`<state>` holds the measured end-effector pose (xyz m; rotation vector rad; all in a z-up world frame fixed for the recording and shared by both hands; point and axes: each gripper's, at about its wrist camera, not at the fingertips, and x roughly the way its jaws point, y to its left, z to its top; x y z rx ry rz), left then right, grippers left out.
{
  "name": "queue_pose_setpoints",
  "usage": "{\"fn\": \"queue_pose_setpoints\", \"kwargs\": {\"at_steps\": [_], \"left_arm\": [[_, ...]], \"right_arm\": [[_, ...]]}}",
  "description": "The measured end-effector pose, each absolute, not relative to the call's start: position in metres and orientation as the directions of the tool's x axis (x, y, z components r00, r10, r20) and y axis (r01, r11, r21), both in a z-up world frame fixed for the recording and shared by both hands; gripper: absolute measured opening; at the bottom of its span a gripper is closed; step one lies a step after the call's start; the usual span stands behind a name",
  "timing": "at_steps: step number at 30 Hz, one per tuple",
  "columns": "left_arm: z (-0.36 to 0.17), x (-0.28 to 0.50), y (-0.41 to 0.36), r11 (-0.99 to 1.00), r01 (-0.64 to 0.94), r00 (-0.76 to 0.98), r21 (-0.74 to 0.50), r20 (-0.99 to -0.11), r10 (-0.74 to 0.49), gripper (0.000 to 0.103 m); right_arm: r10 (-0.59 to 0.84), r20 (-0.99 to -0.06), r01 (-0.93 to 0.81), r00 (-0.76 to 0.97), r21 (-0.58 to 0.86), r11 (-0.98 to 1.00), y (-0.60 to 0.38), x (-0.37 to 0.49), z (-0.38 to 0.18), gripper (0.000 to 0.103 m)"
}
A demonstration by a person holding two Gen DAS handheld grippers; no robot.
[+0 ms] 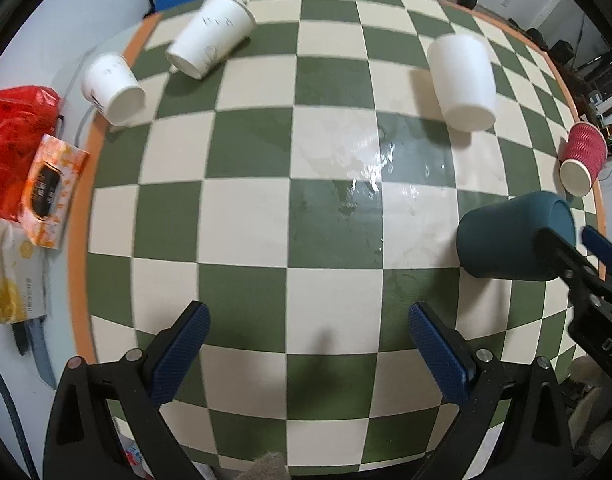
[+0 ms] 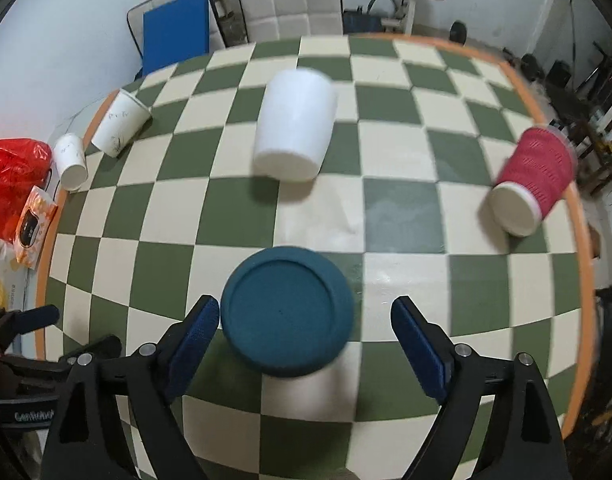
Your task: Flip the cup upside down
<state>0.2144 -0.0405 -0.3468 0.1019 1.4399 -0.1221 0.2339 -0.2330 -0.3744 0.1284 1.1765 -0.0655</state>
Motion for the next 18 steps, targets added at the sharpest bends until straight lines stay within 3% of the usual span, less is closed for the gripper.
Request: {"fn": "queue_pose_setpoints", "kwargs": {"at_steps": [18], "left_arm": [[-0.182, 0.137, -0.029, 0.976, 0.215, 0.462, 0.037, -0.884, -0.069, 0.101]], "right_arm": [[-0.199, -0.846, 0.28, 0.495, -0.062, 0.958, -0.228, 0.124, -0.217, 0.094]]}}
